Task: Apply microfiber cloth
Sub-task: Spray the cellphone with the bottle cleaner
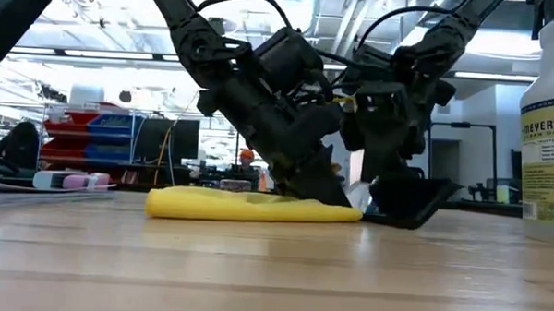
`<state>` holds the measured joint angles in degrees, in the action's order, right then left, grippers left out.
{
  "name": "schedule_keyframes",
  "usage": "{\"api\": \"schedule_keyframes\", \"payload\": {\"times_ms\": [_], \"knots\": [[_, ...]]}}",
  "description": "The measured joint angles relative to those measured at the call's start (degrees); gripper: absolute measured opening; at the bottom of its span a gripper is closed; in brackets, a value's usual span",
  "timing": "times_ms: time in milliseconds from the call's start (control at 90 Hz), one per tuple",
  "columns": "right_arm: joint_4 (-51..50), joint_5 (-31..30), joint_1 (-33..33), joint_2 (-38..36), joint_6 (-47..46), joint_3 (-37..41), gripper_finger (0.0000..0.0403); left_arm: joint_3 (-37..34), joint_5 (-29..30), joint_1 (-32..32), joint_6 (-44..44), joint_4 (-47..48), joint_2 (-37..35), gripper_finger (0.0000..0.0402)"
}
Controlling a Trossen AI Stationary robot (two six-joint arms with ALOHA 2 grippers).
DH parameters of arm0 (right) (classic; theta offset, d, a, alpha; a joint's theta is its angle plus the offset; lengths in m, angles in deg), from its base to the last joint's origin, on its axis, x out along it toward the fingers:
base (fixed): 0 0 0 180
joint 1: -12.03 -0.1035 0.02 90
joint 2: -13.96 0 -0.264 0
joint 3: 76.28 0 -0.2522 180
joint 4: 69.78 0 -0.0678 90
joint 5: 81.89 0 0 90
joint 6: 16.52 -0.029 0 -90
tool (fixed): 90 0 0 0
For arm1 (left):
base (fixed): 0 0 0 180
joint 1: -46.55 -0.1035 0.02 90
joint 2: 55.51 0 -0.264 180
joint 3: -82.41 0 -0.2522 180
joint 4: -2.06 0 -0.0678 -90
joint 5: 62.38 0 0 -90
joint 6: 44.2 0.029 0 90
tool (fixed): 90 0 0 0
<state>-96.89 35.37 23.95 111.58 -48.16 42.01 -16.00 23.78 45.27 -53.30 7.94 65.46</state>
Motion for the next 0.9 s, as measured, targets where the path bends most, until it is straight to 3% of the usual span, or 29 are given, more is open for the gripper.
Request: {"api": "schedule_keyframes", "payload": {"times_ms": [78,244,289,700,800,900], "knots": [[-0.12,-0.64,-0.02,1.18,-0.01,-0.02,0.0195,-0.01,-0.02,0.0,-0.13,0.02,0.0,0.0047],[0.74,-0.82,-0.27,0.9,0.24,-0.2,0.0043,-0.18,0.16,0.04,-0.15,1.51,-1.5,0.0047],[0.47,-1.42,-0.31,0.06,0.76,-0.12,0.0021,-0.3,0.37,0.07,-0.17,2.86,-2.71,0.0047],[-2.21,-15.98,1.29,-18.89,5.17,0.11,0.0009,-0.28,8.39,4.41,5.78,11.48,-25.51,0.0047],[5.62,-18.5,0.85,-21.26,7.91,1.2,0.0009,-1.6,8.37,5.45,7.19,11.91,-31.85,0.0047],[20.6,-18.19,-0.01,-21.36,8.38,4.31,0.0009,-7.58,8.2,5.81,6.5,10.8,-40.21,0.0047]]}}
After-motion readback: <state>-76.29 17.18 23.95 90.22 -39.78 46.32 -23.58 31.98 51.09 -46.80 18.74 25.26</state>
